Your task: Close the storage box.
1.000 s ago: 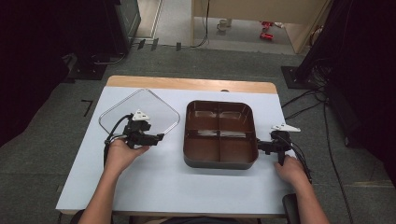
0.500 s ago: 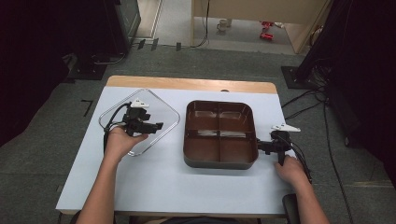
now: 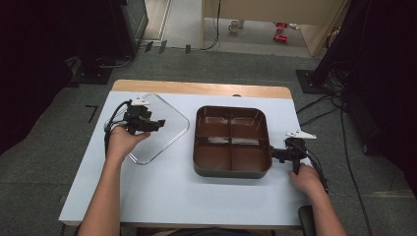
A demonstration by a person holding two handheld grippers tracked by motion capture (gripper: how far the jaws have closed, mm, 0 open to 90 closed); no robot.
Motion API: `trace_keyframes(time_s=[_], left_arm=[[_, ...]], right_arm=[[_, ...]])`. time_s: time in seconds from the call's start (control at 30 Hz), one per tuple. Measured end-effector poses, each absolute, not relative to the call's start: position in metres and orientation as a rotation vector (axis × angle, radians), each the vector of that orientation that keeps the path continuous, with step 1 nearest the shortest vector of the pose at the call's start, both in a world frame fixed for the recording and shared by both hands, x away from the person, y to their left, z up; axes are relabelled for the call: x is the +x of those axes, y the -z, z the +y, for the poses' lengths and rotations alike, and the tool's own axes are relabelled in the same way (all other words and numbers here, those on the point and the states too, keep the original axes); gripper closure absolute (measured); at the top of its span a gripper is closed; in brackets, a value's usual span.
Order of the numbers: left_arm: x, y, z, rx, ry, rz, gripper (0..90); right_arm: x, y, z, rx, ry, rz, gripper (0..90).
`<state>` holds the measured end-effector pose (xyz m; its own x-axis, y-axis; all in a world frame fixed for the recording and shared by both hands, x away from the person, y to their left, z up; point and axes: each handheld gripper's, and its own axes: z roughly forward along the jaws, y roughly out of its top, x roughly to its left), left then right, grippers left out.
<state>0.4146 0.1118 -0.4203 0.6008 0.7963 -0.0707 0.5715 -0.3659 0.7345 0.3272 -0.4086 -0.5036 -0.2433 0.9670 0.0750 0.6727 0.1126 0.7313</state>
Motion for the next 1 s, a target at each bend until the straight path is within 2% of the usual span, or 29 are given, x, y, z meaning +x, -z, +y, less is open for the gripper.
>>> trace_keyframes(time_s=[0.3, 0.53, 0.83, 1.0], left_arm=[[0.427, 0.427, 0.136, 2.051, -0.444, 1.132, 33.0], [0.431, 0.443, 0.145, 2.051, -0.428, 1.170, 33.9], [0.436, 0.467, 0.149, 2.043, -0.371, 1.227, 43.2], [0.435, 0.474, 0.146, 2.076, -0.418, 1.223, 49.4]], right_arm=[[0.327, 0.504, -0.409, 1.591, -0.931, 1.974, 12.6], [0.327, 0.504, -0.409, 1.590, -0.932, 1.973, 12.6], [0.327, 0.504, -0.409, 1.590, -0.932, 1.973, 12.6], [0.327, 0.504, -0.409, 1.590, -0.932, 1.973, 12.6]])
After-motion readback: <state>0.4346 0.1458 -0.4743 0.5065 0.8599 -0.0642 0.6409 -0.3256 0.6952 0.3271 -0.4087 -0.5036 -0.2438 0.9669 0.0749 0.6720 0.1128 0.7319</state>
